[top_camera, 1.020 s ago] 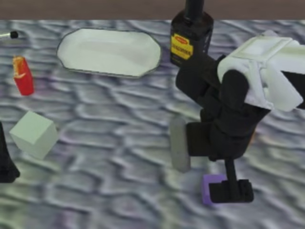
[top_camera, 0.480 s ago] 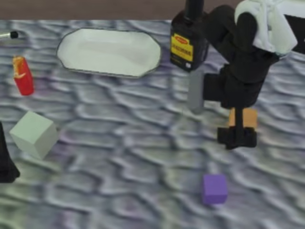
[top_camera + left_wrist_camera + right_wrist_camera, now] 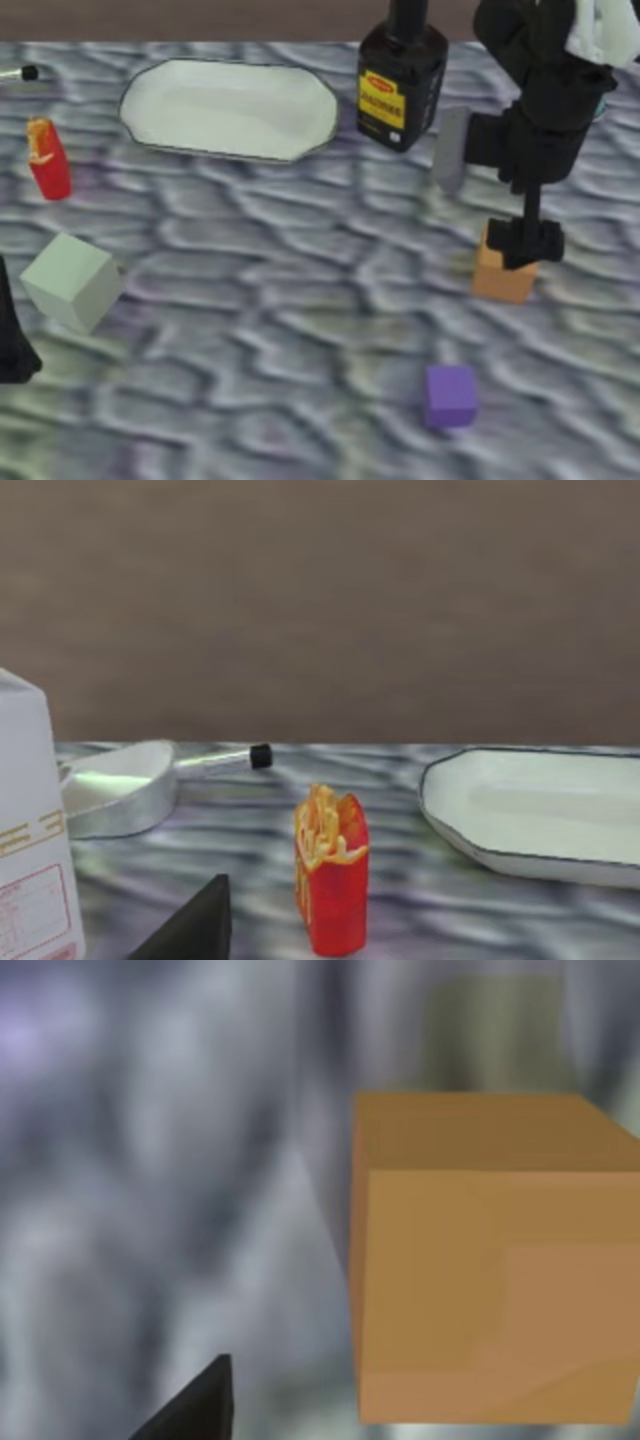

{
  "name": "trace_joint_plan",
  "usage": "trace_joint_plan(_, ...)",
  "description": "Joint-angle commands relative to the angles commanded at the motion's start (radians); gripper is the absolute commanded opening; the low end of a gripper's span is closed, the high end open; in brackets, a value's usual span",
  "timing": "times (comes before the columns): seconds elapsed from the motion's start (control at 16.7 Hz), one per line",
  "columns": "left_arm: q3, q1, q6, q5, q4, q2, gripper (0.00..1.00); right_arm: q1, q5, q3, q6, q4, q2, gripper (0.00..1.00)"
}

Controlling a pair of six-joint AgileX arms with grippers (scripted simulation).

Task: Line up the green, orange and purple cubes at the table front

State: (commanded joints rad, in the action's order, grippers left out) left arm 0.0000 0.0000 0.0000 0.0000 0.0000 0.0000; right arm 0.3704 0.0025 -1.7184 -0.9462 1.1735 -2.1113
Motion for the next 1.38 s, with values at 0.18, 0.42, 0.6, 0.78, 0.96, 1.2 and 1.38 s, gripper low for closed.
trace_joint_plan(0.18, 0.000, 0.000, 0.000, 0.000, 0.000, 0.000, 1.00, -0.001, 0.000, 0.031, 0.002, -0.040, -0.016, 1.00)
trace_joint_plan(0.42, 0.000, 0.000, 0.000, 0.000, 0.000, 0.000, 1.00, -0.002, 0.000, 0.129, 0.002, -0.203, -0.071, 1.00)
trace_joint_plan(0.6, 0.000, 0.000, 0.000, 0.000, 0.000, 0.000, 1.00, -0.002, 0.001, 0.189, 0.002, -0.294, -0.107, 1.00)
trace_joint_plan(0.78, 0.000, 0.000, 0.000, 0.000, 0.000, 0.000, 1.00, -0.002, 0.001, 0.197, 0.002, -0.305, -0.112, 1.00)
trace_joint_plan(0.96, 0.000, 0.000, 0.000, 0.000, 0.000, 0.000, 1.00, -0.002, 0.001, 0.197, 0.002, -0.305, -0.112, 0.85)
trace_joint_plan(1.2, 0.000, 0.000, 0.000, 0.000, 0.000, 0.000, 1.00, -0.002, 0.001, 0.197, 0.002, -0.305, -0.112, 0.55)
trace_joint_plan(1.38, 0.000, 0.000, 0.000, 0.000, 0.000, 0.000, 1.00, -0.002, 0.001, 0.197, 0.002, -0.305, -0.112, 0.32)
